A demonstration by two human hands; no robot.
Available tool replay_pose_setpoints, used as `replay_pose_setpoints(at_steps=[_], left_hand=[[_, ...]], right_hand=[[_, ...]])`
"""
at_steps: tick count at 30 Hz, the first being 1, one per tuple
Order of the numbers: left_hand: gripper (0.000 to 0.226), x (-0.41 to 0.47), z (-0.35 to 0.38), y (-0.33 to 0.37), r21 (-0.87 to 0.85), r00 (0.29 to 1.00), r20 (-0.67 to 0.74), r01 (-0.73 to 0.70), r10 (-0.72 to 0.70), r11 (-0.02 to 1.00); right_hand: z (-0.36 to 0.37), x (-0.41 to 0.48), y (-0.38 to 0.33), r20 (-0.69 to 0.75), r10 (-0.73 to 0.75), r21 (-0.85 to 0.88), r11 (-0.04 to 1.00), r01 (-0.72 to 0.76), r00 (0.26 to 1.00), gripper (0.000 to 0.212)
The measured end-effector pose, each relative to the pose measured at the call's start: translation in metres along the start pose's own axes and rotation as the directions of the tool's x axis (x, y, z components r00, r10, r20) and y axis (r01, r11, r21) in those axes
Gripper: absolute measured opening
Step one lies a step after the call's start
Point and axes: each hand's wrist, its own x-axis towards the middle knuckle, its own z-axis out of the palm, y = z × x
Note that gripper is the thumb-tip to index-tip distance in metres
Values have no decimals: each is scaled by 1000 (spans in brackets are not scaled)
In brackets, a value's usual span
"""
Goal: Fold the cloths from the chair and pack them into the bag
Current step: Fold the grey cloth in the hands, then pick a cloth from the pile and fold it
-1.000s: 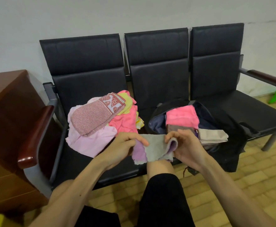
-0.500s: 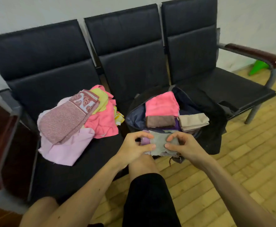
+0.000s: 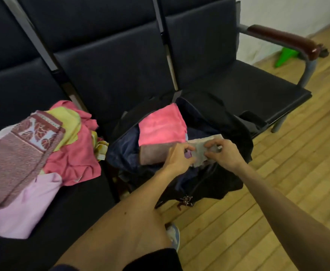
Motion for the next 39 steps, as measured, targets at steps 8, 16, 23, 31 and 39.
replay_pose_setpoints(at_steps=[8, 16, 23, 31, 39], left_hand=[[33, 61, 31, -18, 132, 999, 10, 34, -36, 991], [36, 57, 32, -26, 188, 995, 93, 17, -35, 982], [16, 22, -25, 6, 51, 999, 32, -40, 38, 998], [20, -80, -191, -63, -78, 928, -371, 16, -44, 997], [4, -175, -329, -185, -75, 778, -567, 278, -270, 958]], right_hand=[[16, 41, 22, -122, 53, -148, 986, -71, 991, 30], [19, 45, 35, -79, 14, -294, 955, -37, 997, 33], [19, 19, -5, -392, -109, -203, 979, 29, 914, 17], [123, -30, -155, -234, -327, 51, 936, 347, 916, 18], [288, -54, -286, 125, -427, 179, 898, 403, 896, 15]])
